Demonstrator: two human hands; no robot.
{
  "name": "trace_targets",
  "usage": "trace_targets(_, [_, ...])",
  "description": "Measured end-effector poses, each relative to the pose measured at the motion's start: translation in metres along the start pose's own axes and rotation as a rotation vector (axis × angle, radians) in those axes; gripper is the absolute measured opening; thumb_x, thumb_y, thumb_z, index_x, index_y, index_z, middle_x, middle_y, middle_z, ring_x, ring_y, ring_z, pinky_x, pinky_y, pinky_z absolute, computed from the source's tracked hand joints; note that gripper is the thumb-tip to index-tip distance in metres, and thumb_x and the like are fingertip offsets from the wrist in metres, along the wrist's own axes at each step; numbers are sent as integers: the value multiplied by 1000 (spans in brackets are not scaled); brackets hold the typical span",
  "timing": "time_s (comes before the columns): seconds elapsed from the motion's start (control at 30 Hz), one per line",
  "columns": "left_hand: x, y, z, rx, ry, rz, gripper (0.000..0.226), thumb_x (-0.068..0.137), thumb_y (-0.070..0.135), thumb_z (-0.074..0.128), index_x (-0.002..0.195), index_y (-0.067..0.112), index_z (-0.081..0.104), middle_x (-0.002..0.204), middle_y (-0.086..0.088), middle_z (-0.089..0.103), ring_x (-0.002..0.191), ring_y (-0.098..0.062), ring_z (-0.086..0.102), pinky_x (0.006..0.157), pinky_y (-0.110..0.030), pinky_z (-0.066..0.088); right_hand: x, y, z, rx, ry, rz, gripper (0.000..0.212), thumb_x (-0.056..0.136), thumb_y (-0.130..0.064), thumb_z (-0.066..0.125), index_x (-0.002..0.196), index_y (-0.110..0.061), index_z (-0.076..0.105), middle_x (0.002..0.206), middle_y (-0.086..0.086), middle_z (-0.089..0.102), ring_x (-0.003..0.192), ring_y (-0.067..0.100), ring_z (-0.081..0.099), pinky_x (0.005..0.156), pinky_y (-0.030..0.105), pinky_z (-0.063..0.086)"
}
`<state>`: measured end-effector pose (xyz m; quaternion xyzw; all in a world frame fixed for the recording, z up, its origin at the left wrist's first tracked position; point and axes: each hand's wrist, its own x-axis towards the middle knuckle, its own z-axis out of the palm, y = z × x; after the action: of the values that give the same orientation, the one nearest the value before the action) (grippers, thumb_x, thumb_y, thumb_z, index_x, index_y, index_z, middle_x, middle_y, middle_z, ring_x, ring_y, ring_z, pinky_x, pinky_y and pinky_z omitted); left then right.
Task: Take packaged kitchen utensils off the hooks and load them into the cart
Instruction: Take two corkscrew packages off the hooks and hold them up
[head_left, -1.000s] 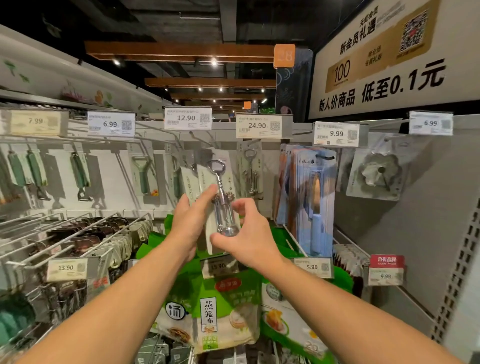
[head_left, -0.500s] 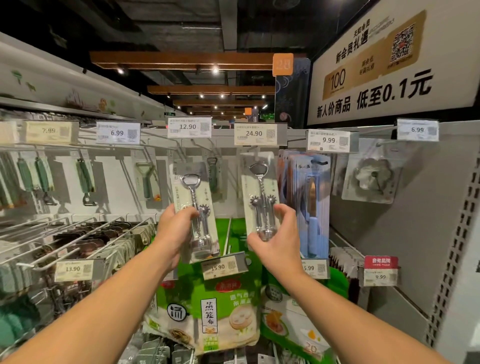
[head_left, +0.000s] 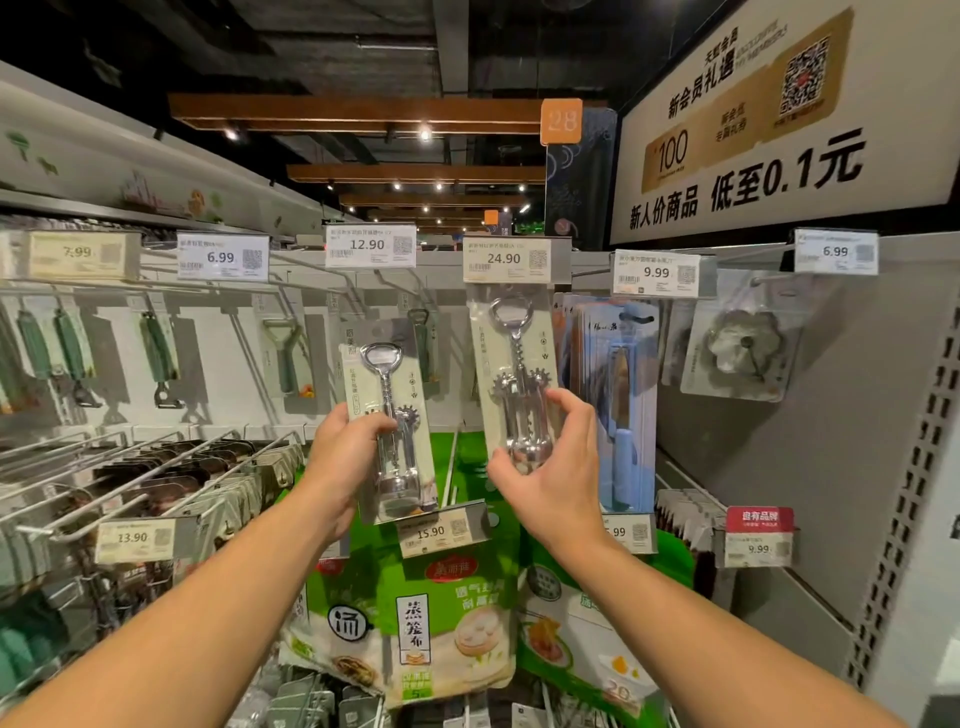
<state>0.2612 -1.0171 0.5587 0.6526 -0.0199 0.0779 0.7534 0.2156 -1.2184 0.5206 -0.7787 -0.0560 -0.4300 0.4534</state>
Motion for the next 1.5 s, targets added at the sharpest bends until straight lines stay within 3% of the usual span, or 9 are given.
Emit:
trace_targets(0.17, [3, 0, -1, -15, -29, -3, 26, 100, 3, 56, 121, 15, 64, 115, -9, 76, 104, -29, 74, 92, -54, 59, 14, 6, 7, -74, -28, 44, 75, 82, -24, 80, 144, -21, 39, 134, -7, 39, 113, -9, 32, 96, 3, 29])
trace_targets(0.3, [10, -1, -3, 10, -37, 15, 23, 100, 3, 58, 115, 18, 66, 113, -9, 77, 95, -27, 71, 67, -37, 51, 40, 16, 19, -103, -75, 134, 82, 81, -33, 84, 149, -24, 39, 139, 3, 43, 119, 7, 41, 101, 19, 31])
trace_targets(0.53, [19, 2, -1, -4, -63, 5, 25, 101, 4, 58, 122, 16, 64, 113, -8, 77, 99, -28, 74, 68, -37, 53, 96, 40, 44, -186, -260, 343, 97, 73, -24, 92, 154, -29, 37, 146, 13, 49, 126, 25, 55, 111, 33, 44])
trace_targets(0.63, [24, 2, 0, -6, -73, -7, 25, 101, 5, 58, 124, 15, 63, 113, -8, 77, 100, -27, 74, 65, -36, 51, 107, 49, 50, -110, -335, 405, 91, 78, -13, 87, 154, -31, 39, 151, 9, 48, 110, 21, 61, 99, 34, 54])
trace_targets(0.8, [32, 1, 2, 25, -68, -2, 23, 101, 5, 61, 122, 14, 64, 111, -7, 78, 98, -25, 75, 68, -35, 54, 107, 56, 47, -120, -293, 493, 72, 87, -19, 78, 150, -24, 45, 120, 6, 61, 103, 23, 66, 93, 39, 58])
trace_targets(1.0, [32, 6, 14, 113, -64, 76, 26, 95, 15, 73, 120, 19, 69, 106, 0, 81, 99, -23, 77, 88, -47, 59, 57, 10, 35, 56, -319, 215, 61, 96, -34, 66, 151, -25, 40, 119, -3, 67, 102, 12, 67, 81, 25, 54])
trace_targets(1.13, [24, 7, 30, 85, -65, 91, 54, 83, 29, 85, 131, 17, 63, 122, -5, 76, 109, -24, 74, 99, -51, 58, 25, -12, 49, -47, -423, -67, 94, 80, -46, 79, 157, -29, 28, 141, -5, 49, 124, 5, 52, 105, 24, 43])
trace_targets(1.33, [6, 7, 38, 70, -58, 113, 59, 91, 33, 81, 142, 17, 57, 130, -6, 72, 114, -25, 70, 100, -47, 56, 17, -16, 52, -50, -291, -48, 99, 75, -39, 84, 155, -33, 26, 142, -7, 41, 122, -2, 41, 101, 12, 32])
trace_targets(1.5, [-3, 9, 35, 135, -146, 146, 27, 98, 21, 73, 124, 22, 65, 109, 3, 79, 94, -13, 77, 69, -23, 58, 11, -13, 46, -38, -227, 11, 94, 74, -38, 85, 151, -26, 31, 143, -7, 48, 126, 6, 48, 109, 29, 44])
